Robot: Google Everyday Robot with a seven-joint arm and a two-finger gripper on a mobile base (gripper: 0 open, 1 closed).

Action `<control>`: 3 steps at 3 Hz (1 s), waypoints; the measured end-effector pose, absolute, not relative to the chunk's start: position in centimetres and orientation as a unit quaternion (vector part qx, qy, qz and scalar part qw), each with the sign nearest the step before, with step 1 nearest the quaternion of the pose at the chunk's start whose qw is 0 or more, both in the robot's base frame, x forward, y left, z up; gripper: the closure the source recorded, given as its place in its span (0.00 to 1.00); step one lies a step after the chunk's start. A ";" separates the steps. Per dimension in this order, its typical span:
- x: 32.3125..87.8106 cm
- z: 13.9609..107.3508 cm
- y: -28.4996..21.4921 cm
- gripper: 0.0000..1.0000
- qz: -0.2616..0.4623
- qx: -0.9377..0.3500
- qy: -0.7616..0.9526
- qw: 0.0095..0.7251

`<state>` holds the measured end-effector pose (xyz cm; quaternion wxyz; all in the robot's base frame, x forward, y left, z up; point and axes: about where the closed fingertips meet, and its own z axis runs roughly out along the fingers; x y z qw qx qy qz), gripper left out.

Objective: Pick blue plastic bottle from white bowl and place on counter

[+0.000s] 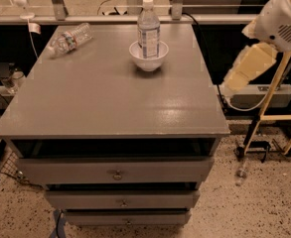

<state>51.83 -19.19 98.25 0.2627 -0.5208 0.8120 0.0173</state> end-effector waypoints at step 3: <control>60.6 101.3 -15.9 0.00 0.135 -0.469 0.781 0.389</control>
Offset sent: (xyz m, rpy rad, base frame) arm 0.1257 0.0474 0.0481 0.5118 -0.1335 0.0623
